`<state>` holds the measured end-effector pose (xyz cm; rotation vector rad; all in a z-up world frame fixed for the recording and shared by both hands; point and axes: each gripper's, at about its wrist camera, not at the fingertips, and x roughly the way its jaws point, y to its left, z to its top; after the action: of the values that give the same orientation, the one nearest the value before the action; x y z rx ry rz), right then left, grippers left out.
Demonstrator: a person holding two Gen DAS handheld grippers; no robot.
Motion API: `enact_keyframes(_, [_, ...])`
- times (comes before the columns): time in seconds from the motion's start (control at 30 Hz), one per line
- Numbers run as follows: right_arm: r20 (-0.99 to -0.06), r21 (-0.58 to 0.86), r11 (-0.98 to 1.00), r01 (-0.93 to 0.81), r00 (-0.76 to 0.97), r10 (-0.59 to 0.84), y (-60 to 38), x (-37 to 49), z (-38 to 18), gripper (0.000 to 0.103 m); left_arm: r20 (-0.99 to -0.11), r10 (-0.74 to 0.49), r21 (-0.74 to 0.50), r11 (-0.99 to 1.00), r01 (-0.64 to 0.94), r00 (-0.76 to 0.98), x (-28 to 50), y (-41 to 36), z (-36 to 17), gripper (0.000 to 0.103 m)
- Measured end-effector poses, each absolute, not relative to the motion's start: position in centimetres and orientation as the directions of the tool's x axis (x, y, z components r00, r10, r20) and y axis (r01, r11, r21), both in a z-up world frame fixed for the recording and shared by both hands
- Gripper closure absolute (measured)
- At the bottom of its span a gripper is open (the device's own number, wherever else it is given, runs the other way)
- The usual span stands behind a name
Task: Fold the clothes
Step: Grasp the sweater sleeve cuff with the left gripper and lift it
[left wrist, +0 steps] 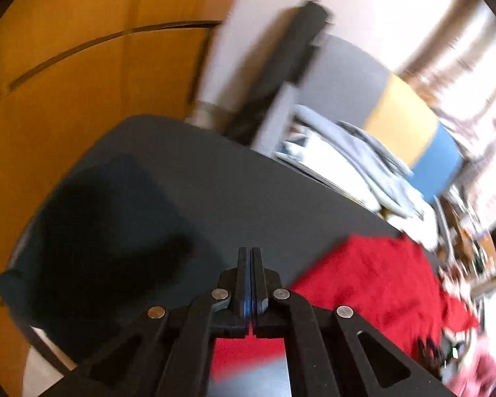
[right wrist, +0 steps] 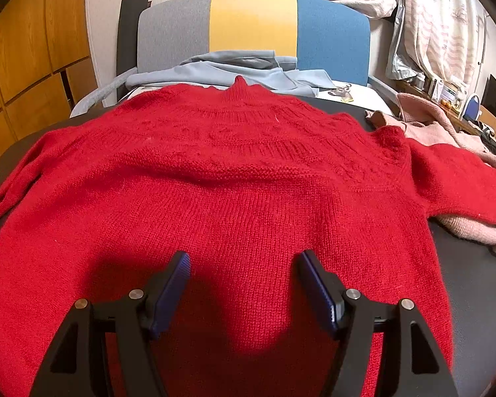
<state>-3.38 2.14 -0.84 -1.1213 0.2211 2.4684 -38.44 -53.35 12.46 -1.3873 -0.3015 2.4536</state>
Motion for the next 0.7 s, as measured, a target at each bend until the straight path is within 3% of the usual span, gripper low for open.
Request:
enact_keyframes(0.07, [-0.749, -0.028, -0.900, -0.434, -0.588, 0.306, 2.2, -3.3, -0.8, 0.033, -0.809, 0.366, -0.329, -0.931, -0.161, -0.460, -38.4, -53.3, 11.2, 0.102])
enact_keyframes(0.13, [-0.749, -0.028, -0.901, -0.433, -0.588, 0.306, 2.2, -3.3, -0.8, 0.033, -0.817, 0.390, -0.340, -0.921, -0.190, -0.425, -37.1, -52.3, 9.7, 0.089])
enact_keyframes(0.17, [-0.749, -0.029, -0.901, -0.433, -0.588, 0.306, 2.2, -3.3, -0.8, 0.033, -0.818, 0.404, -0.334, -0.913, -0.235, -0.410, -36.1, -51.5, 9.0, 0.067])
enact_keyframes(0.2, [-0.749, -0.030, -0.901, -0.433, -0.587, 0.307, 2.2, -3.3, -0.8, 0.033, -0.818, 0.419, -0.324, -0.902, -0.285, -0.394, -34.9, -50.7, 8.4, 0.039])
enact_keyframes(0.27, [-0.750, -0.033, -0.901, -0.433, -0.585, 0.309, 2.2, -3.3, -0.8, 0.033, -0.819, 0.392, -0.243, -0.899, -0.364, -0.420, -32.4, -49.4, 7.6, 0.011])
enact_keyframes(0.4, [-0.750, -0.037, -0.901, -0.433, -0.584, 0.312, 2.1, -3.3, -0.8, 0.033, -0.835, 0.336, -0.064, -0.846, -0.530, -0.435, -27.9, -46.6, 5.6, 0.010])
enact_keyframes(0.53, [-0.750, -0.044, -0.901, -0.432, -0.582, 0.316, 2.1, -3.3, -0.8, 0.032, -0.795, 0.165, 0.324, -0.698, -0.639, -0.584, -23.4, -43.7, 2.7, 0.010])
enact_keyframes(0.6, [-0.750, -0.044, -0.901, -0.431, -0.582, 0.315, 2.2, -3.3, -0.8, 0.032, -0.772, 0.103, 0.446, -0.617, -0.649, -0.628, -22.4, -43.3, 1.0, 0.010])
enact_keyframes(0.7, [-0.750, -0.046, -0.901, -0.431, -0.581, 0.316, 2.2, -3.3, -0.8, 0.032, -0.792, 0.030, 0.494, -0.554, -0.670, -0.609, -22.9, -43.6, -1.7, 0.010])
